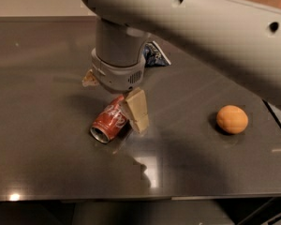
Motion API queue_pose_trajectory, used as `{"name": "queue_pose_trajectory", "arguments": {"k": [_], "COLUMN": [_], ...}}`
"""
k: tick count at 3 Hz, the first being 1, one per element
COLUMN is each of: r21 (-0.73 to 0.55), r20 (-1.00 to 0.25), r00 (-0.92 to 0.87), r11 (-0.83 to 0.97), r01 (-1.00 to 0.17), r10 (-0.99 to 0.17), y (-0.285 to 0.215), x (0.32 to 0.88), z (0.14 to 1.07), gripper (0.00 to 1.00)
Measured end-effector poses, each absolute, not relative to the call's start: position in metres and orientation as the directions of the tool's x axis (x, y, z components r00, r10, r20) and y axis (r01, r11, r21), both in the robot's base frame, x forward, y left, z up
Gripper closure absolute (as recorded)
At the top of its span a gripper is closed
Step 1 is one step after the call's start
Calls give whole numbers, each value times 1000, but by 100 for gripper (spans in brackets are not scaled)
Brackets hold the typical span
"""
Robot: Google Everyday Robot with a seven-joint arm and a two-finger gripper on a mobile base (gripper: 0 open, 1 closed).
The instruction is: Place coke can upright
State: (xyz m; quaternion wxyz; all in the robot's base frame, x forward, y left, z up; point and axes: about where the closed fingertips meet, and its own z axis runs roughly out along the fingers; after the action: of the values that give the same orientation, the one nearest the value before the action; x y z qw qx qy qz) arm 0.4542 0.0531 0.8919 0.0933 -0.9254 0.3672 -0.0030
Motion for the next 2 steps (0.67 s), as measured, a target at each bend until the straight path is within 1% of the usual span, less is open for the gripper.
{"name": "queue_pose_trajectory", "arguments": {"k": [2], "r21": [-109], "r20": [-37], "r00": [774], "r11": [-767], "r01": [-632], "r10": [-632], "y": [72], "x": [451], "z": [864], "gripper": [0]}}
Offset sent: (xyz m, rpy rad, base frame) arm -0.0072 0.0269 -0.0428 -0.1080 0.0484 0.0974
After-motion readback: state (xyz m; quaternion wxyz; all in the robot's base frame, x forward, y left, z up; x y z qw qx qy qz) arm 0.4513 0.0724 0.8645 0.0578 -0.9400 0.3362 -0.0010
